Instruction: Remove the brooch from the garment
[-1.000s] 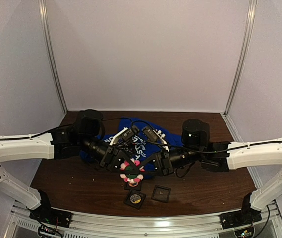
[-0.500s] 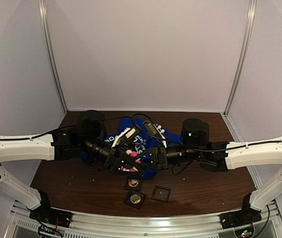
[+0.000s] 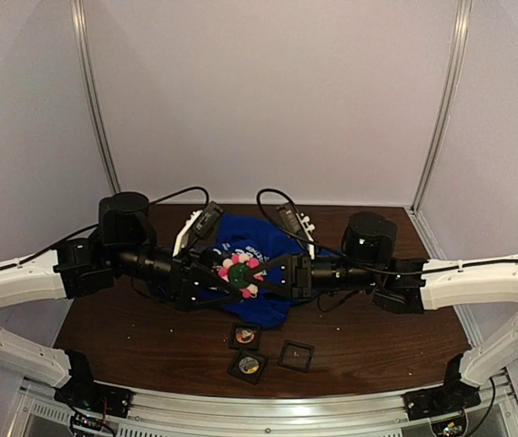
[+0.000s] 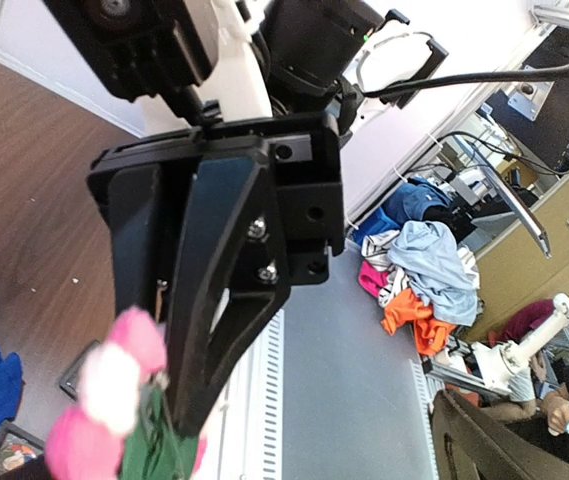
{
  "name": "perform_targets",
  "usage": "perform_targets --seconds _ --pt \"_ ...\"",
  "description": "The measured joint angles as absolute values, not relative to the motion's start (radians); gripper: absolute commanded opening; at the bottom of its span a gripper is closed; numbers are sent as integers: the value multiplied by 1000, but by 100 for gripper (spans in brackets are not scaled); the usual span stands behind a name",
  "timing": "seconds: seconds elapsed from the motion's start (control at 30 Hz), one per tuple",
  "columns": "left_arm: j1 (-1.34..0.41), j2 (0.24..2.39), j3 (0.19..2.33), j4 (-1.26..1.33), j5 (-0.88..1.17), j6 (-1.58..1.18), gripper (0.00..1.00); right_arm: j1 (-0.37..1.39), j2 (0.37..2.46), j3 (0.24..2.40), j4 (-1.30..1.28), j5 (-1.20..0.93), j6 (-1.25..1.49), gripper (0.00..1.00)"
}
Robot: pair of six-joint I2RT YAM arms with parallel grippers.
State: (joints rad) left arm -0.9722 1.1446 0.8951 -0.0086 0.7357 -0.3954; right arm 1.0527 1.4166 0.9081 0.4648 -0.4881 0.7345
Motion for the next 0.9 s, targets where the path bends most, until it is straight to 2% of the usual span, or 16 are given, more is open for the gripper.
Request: perform_targets --seconds 0.27,0.53,0.7,0.9 --pt "-837 999 873 -107 665 -384 98 1034 1356 904 362 -417 680 0" --pt "-594 959 978 -408 452 -339 97 1037 1263 941 -68 -279 542 0" --pt "-397 948 1011 -470 307 -312 97 1066 1275 950 -305 -173 505 0" --pt "-372 924 981 -496 127 -256 98 1120 1377 956 -484 -54 499 0"
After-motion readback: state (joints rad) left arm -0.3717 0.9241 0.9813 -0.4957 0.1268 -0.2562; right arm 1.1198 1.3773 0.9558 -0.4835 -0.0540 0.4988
